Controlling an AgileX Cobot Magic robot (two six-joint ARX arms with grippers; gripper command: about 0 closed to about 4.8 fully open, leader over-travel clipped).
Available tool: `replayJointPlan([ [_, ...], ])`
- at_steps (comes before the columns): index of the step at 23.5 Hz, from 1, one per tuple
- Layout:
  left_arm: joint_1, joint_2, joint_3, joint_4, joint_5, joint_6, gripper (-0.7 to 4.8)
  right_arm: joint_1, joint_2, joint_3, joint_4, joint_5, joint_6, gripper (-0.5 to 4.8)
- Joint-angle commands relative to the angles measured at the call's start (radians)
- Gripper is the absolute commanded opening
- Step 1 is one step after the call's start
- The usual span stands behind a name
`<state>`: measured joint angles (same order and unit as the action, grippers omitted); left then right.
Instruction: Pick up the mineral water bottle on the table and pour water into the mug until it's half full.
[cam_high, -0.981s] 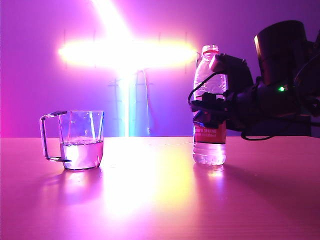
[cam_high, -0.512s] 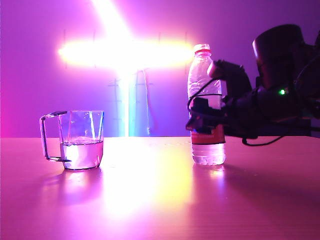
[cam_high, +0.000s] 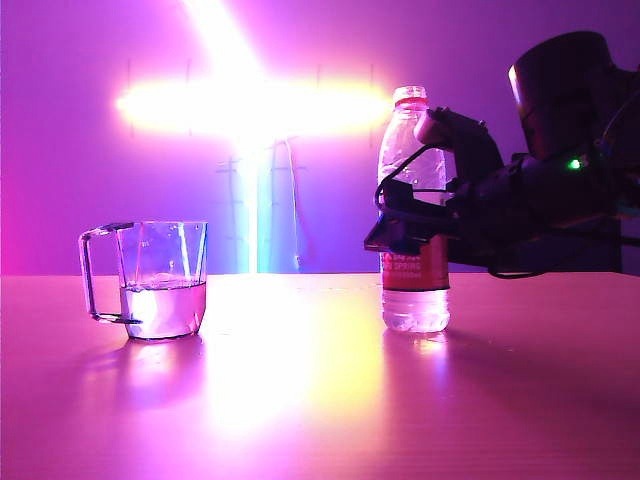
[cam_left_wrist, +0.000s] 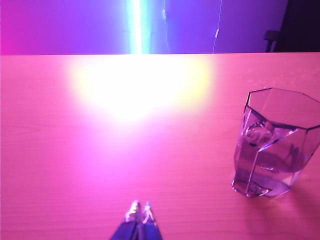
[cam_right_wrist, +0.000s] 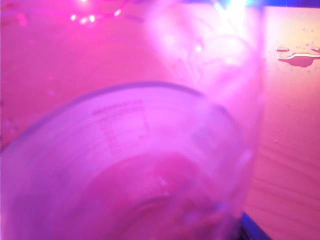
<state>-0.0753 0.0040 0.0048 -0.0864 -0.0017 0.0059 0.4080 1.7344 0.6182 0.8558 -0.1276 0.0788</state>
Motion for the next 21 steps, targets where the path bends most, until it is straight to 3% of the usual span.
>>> replayJointPlan([
  [1, 0.003, 0.002, 0.004, 0.013, 0.002, -0.003, -0.02, 0.002, -0.026, 0.003, -0.067, -0.005, -0.001, 4.79],
  [12, 0.003, 0.002, 0.004, 0.013, 0.003, -0.003, -0.02, 0.002, -0.048, -0.024, -0.117, -0.05, 0.0, 4.79],
  [21, 0.006, 0.002, 0.004, 0.013, 0.003, -0.003, -0.02, 0.002, -0.269, -0.282, 0.024, 0.022, 0.055, 4.79],
])
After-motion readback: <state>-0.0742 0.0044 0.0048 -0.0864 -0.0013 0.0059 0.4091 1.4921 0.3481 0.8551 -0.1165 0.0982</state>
